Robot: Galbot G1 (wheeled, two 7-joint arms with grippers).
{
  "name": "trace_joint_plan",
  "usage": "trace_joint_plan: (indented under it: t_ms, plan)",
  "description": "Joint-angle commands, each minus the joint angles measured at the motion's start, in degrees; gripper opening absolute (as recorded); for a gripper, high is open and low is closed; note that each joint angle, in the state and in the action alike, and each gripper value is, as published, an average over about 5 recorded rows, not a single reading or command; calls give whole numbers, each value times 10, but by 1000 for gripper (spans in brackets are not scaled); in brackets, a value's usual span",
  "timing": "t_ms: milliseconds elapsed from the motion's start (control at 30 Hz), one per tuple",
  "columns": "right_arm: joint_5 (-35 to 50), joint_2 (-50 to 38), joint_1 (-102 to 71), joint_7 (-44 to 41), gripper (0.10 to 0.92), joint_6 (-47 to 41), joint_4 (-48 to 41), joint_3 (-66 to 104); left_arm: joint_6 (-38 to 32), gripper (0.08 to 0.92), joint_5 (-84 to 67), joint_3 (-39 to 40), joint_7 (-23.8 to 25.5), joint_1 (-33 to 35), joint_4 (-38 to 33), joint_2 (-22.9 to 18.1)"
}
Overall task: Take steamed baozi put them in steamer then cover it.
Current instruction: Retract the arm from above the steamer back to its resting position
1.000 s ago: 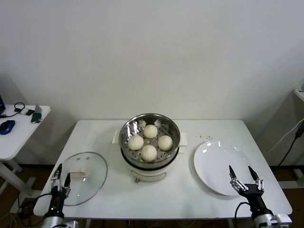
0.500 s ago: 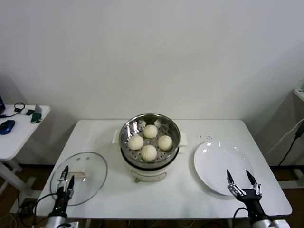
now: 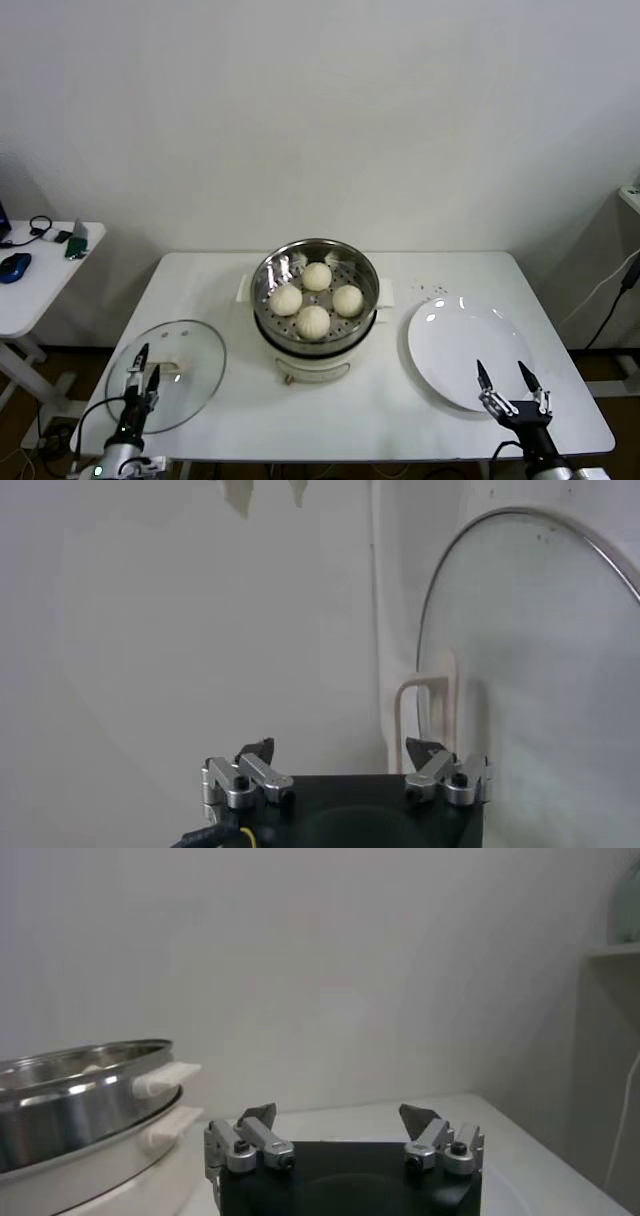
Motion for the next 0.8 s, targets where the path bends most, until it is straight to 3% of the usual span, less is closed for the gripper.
trace_joint_plan:
  t_ms: [33, 500, 800]
  plan:
    - [-2, 1, -4, 1, 823, 0, 5, 0, 0, 823, -9, 3, 8, -25, 17, 6]
    - [-4, 13, -8, 0, 823, 2, 10, 13, -3, 815, -9, 9, 5, -51, 57, 1]
    - [-7, 17, -5, 0, 823, 0, 8, 12, -5, 593, -1, 9, 5, -54, 67, 0]
